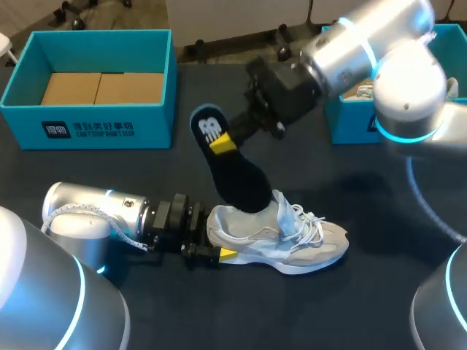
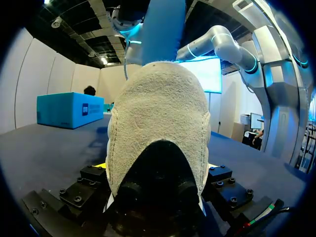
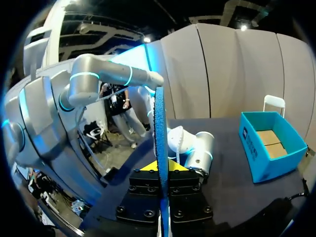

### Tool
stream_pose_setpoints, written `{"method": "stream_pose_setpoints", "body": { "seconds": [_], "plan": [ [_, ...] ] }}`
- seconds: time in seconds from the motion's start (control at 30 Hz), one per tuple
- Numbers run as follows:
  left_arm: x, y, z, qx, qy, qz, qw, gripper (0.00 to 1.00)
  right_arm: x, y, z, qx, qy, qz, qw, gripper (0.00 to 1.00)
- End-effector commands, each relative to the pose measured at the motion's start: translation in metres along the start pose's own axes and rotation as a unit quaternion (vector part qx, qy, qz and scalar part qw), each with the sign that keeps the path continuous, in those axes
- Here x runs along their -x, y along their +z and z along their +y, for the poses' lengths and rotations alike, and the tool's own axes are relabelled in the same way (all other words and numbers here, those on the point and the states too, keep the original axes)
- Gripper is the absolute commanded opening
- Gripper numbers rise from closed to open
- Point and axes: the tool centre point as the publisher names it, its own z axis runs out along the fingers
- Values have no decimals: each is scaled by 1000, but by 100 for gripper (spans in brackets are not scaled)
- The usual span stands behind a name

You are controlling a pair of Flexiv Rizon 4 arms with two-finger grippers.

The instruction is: Take the shoe out of the shoebox, open the shoe tongue, remove and reinsert the insole, then place the shoe into the shoebox

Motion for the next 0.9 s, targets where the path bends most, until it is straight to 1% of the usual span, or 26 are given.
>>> {"method": "stream_pose_setpoints", "body": {
  "seconds": [0.03,0.07,0.1,0.13,0.6,0.67,0.77,0.83,0.87,0.9],
  "plan": [
    [2,1,3,0,0,0,1000,0,-18,-25,17,14,20,-43,999,0],
    [2,1,3,0,0,0,1000,0,-22,-31,20,48,34,-54,997,0],
    [2,1,3,0,0,0,1000,0,-27,-36,23,64,43,-53,996,0],
    [2,1,3,0,0,0,1000,0,-34,-41,29,48,44,-61,996,0],
    [2,1,3,0,0,0,1000,0,-34,-41,29,48,44,-61,996,0],
    [2,1,3,0,0,0,1000,0,-39,-52,31,77,56,-83,992,0],
    [2,1,3,0,0,0,1000,0,-53,-72,34,99,99,-115,983,0],
    [2,1,3,0,0,0,1000,0,-62,-83,36,112,119,-121,979,0],
    [2,1,3,0,0,0,1000,0,-67,-89,37,125,126,-127,976,0],
    [2,1,3,0,0,0,1000,0,-71,-94,38,148,132,-122,973,0]
  ]
}}
